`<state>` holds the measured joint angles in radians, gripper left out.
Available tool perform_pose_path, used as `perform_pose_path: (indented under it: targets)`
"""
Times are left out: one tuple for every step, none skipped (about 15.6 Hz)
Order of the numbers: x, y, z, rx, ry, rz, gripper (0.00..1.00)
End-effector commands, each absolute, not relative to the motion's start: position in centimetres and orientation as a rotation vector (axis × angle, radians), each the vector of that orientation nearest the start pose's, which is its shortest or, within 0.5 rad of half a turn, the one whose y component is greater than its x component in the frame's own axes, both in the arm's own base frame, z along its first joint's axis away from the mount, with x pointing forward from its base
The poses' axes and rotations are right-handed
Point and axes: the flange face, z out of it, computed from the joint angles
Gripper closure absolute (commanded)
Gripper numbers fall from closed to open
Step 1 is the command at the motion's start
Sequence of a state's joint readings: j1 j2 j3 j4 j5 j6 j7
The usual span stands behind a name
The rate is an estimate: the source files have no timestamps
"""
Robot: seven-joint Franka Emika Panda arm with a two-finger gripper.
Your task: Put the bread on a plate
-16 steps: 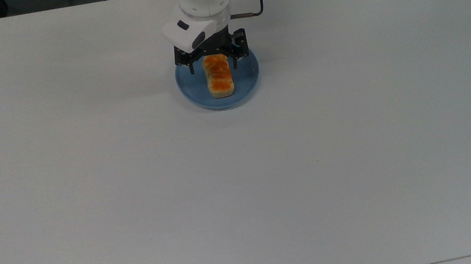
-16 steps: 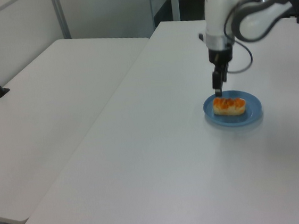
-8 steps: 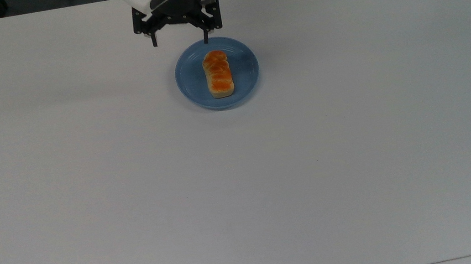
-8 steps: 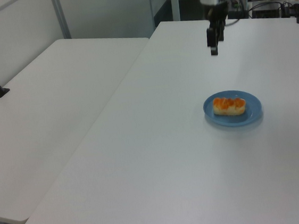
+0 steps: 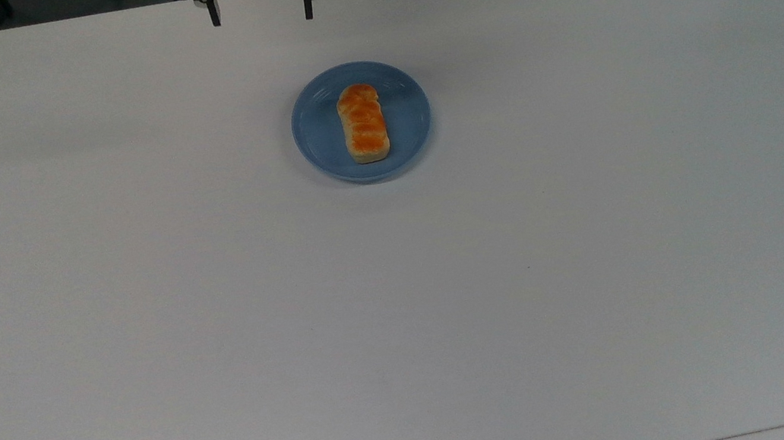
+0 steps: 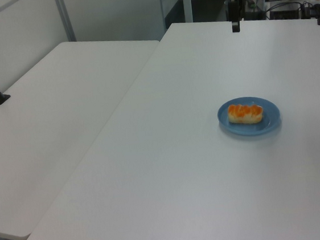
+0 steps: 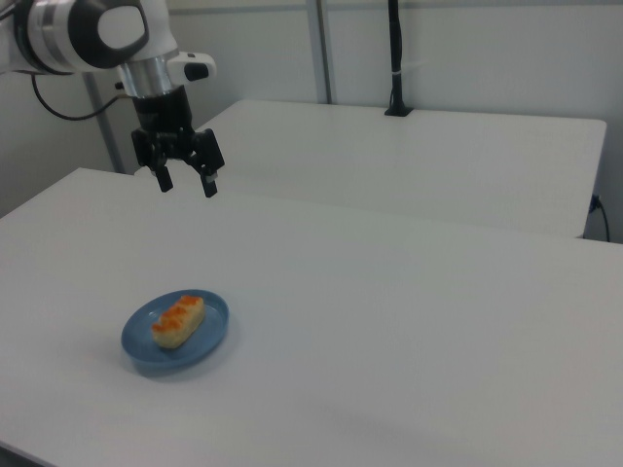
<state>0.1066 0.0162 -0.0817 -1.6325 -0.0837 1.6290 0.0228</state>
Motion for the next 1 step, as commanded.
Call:
perform_pose_path:
  targets:
    - [54.66, 0.51, 60.99, -3.221, -0.038, 0.038, 0.00]
